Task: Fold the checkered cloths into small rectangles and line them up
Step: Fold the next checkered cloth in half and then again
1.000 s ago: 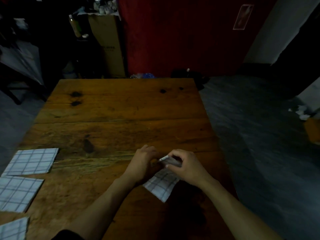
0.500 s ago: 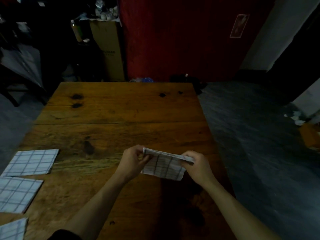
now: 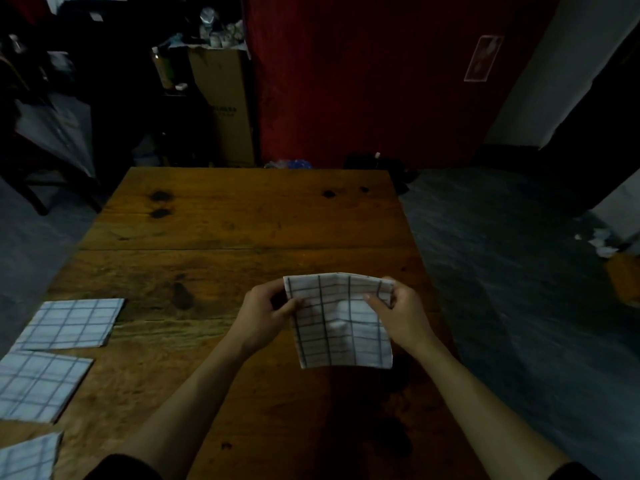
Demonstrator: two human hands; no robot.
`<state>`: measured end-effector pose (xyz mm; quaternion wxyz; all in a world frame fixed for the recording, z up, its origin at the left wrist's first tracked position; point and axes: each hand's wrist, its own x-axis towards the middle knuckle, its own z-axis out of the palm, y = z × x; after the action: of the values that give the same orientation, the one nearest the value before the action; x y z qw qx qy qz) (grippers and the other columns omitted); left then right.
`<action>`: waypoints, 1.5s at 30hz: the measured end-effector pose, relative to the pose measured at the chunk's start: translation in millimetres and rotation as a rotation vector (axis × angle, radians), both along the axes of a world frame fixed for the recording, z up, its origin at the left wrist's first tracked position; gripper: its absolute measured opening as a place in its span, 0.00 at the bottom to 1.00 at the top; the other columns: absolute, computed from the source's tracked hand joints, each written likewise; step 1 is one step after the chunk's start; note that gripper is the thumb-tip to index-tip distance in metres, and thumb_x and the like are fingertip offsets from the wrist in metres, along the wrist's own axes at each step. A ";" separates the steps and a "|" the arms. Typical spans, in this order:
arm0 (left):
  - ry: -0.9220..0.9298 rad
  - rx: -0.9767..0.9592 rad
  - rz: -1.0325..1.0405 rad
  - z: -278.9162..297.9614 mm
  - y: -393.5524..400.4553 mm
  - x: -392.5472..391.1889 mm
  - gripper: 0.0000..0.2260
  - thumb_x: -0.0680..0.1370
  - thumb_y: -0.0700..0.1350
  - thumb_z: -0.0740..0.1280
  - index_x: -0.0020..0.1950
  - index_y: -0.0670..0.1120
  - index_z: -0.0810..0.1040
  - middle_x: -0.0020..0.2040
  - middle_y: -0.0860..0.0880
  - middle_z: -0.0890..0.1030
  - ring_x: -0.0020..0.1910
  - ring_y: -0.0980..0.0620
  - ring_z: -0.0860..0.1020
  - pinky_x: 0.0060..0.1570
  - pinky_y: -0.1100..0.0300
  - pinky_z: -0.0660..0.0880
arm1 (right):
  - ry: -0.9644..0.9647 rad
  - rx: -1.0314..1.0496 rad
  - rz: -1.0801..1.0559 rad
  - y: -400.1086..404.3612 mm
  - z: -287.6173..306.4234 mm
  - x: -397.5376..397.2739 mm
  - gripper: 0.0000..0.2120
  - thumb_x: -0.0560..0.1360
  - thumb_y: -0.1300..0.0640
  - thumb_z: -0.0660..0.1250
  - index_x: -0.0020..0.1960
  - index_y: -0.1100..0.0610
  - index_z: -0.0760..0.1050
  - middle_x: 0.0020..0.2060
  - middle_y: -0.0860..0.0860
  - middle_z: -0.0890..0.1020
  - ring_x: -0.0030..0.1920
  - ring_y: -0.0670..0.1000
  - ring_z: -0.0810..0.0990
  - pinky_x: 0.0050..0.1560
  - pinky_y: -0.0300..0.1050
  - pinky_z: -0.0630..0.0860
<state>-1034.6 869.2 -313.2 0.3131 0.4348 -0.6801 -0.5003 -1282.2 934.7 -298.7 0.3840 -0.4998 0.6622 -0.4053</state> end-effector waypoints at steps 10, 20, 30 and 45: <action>0.027 0.201 0.071 -2.9 2.5 -4.7 0.07 0.78 0.43 0.69 0.56 0.46 0.78 0.48 0.46 0.83 0.43 0.48 0.83 0.37 0.54 0.81 | -0.094 0.054 -0.049 1.0 -9.4 -3.5 0.06 0.77 0.55 0.68 0.52 0.47 0.76 0.48 0.46 0.83 0.48 0.43 0.83 0.42 0.38 0.80; -0.089 0.336 -0.010 -45.9 26.5 -4.0 0.07 0.77 0.43 0.70 0.55 0.49 0.80 0.50 0.50 0.84 0.45 0.52 0.82 0.37 0.61 0.79 | -0.110 0.365 0.027 20.5 -39.7 -5.6 0.20 0.70 0.53 0.75 0.57 0.49 0.71 0.53 0.47 0.79 0.53 0.48 0.79 0.46 0.44 0.79; -0.052 0.261 -0.004 -52.5 21.9 20.7 0.06 0.80 0.43 0.66 0.56 0.48 0.77 0.54 0.51 0.82 0.53 0.56 0.81 0.47 0.57 0.81 | 0.082 0.370 0.209 31.2 -59.3 7.4 0.17 0.75 0.58 0.70 0.61 0.47 0.71 0.54 0.42 0.76 0.53 0.46 0.79 0.50 0.44 0.80; 0.171 0.165 -0.090 -46.2 16.5 38.1 0.08 0.73 0.36 0.73 0.48 0.47 0.82 0.56 0.44 0.81 0.58 0.46 0.79 0.53 0.51 0.80 | -0.034 0.059 0.126 20.4 -46.9 -5.4 0.08 0.73 0.66 0.70 0.43 0.54 0.78 0.44 0.50 0.82 0.48 0.49 0.81 0.49 0.50 0.80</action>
<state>-996.5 885.7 -359.4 0.3103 0.3840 -0.6264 -0.6033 -1287.6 955.1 -345.6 0.4344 -0.5218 0.6346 -0.3692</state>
